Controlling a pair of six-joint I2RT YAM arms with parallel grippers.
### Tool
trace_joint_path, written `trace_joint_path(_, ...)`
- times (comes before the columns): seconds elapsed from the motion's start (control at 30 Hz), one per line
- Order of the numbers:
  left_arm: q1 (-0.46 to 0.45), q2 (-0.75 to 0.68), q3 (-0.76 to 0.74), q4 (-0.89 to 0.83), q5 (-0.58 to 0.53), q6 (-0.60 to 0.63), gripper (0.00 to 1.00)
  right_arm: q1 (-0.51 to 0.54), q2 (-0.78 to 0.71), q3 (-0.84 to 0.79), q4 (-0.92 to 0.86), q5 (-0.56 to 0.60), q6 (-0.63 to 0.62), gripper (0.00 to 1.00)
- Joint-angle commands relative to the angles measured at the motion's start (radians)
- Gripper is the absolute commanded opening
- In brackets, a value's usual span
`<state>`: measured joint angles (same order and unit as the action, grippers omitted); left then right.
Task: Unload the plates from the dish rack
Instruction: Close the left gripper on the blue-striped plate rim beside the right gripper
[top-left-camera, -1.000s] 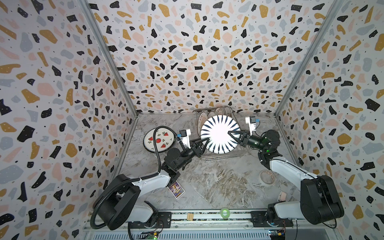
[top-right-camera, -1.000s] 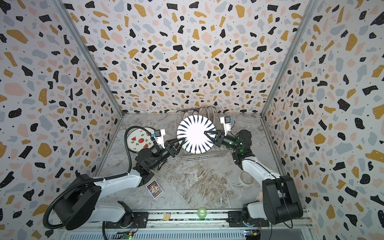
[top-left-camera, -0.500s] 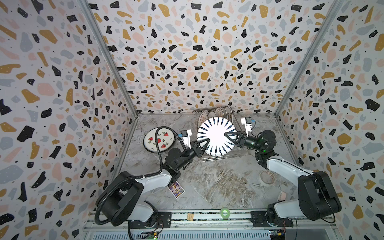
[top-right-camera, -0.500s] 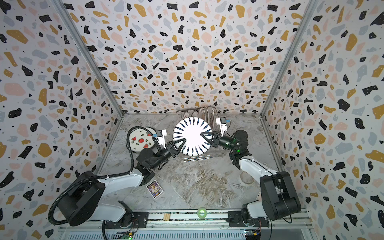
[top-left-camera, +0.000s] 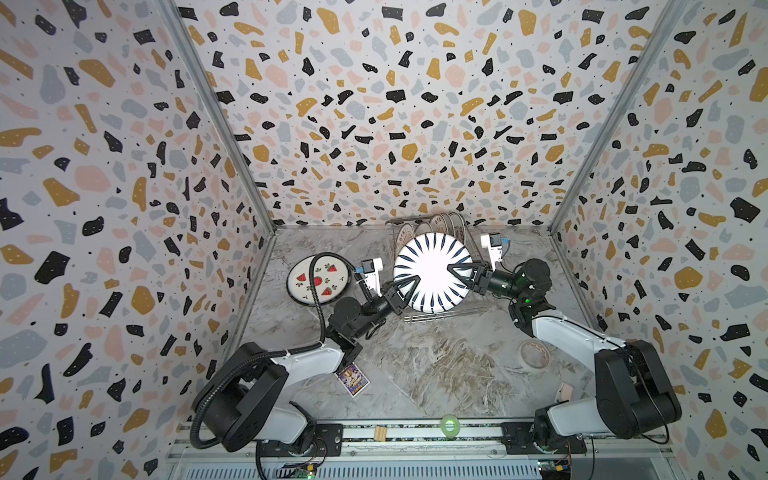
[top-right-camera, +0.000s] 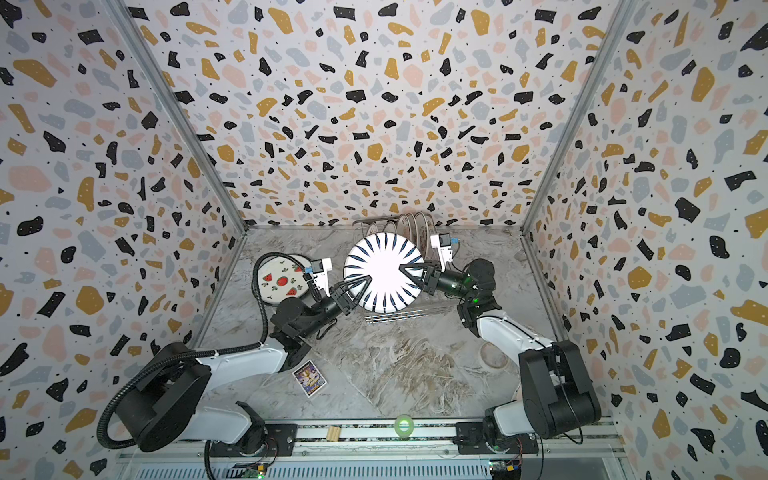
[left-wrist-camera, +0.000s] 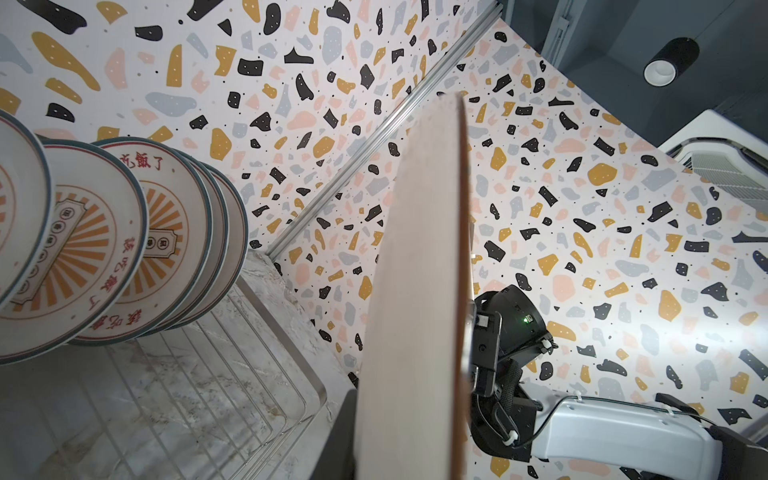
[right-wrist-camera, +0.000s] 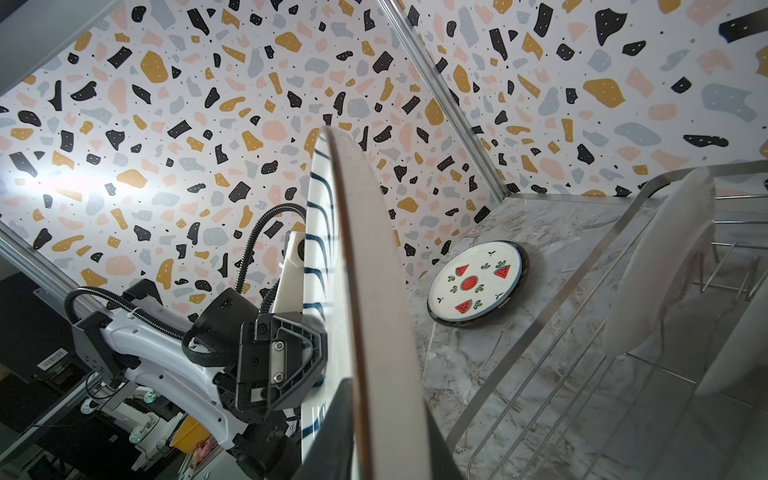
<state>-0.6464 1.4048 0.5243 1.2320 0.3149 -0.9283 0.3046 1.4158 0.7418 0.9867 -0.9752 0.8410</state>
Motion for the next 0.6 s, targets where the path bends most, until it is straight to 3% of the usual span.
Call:
trace_joint_path(0.0, -0.010, -0.022, 0.031, 0.096, 0.004, -0.001, 0.13, 0.016, -0.016, 0.045, 0.009, 0.001, -0.042, 0.32)
trace_joint_path(0.27, -0.010, -0.047, 0.029, 0.063, -0.037, -0.019, 0.08, 0.018, -0.024, 0.053, -0.045, 0.018, -0.072, 0.42)
trace_joint_path(0.57, -0.006, -0.095, 0.007, 0.068, -0.088, -0.053, 0.05, 0.022, -0.039, 0.055, -0.108, 0.070, -0.115, 0.65)
